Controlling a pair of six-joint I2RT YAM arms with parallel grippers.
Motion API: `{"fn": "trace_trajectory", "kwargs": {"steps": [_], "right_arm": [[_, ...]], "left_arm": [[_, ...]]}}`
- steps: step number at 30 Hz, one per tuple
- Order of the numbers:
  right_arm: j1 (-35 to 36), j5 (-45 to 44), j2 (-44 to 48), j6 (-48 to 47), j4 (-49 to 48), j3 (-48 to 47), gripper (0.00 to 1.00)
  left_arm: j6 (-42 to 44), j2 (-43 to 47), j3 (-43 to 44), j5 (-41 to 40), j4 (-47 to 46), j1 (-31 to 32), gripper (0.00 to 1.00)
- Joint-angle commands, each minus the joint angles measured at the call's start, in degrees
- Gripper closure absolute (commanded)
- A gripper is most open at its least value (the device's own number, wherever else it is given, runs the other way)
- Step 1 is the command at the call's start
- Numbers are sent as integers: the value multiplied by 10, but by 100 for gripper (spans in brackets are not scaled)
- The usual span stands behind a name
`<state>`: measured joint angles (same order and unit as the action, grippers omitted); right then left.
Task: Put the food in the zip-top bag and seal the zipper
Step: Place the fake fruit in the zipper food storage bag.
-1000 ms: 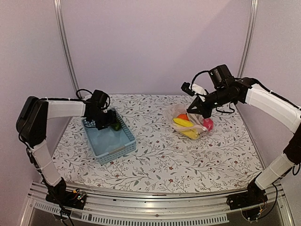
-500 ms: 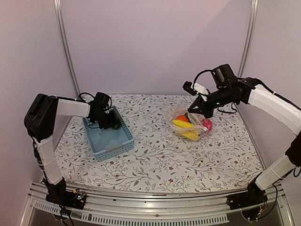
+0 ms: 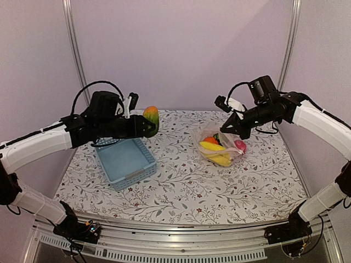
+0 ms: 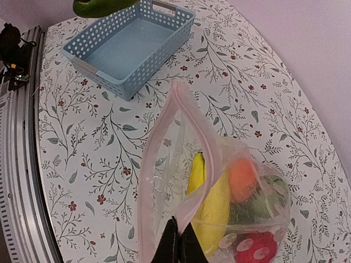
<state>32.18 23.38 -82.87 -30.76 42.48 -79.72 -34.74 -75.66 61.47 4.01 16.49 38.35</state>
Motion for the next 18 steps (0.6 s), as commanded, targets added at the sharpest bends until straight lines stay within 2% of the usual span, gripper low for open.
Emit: {"fn": "trace_trajectory", "kwargs": {"steps": [1, 5, 11, 15, 18], "right_arm": [[3, 14, 11, 3, 2, 9, 100], [3, 5, 10, 12, 7, 1, 100], [3, -2, 13, 26, 5, -2, 100], [4, -5, 17, 34, 13, -13, 100], [3, -1, 25, 36, 19, -15, 100]], "left_arm": [[35, -6, 38, 116, -58, 84, 83], [36, -62, 100, 191, -62, 140, 83], [-14, -155, 149, 281, -90, 177, 85], [-47, -204, 171, 306, -91, 183, 85], [-73, -231, 179, 289, -92, 180, 85]]}}
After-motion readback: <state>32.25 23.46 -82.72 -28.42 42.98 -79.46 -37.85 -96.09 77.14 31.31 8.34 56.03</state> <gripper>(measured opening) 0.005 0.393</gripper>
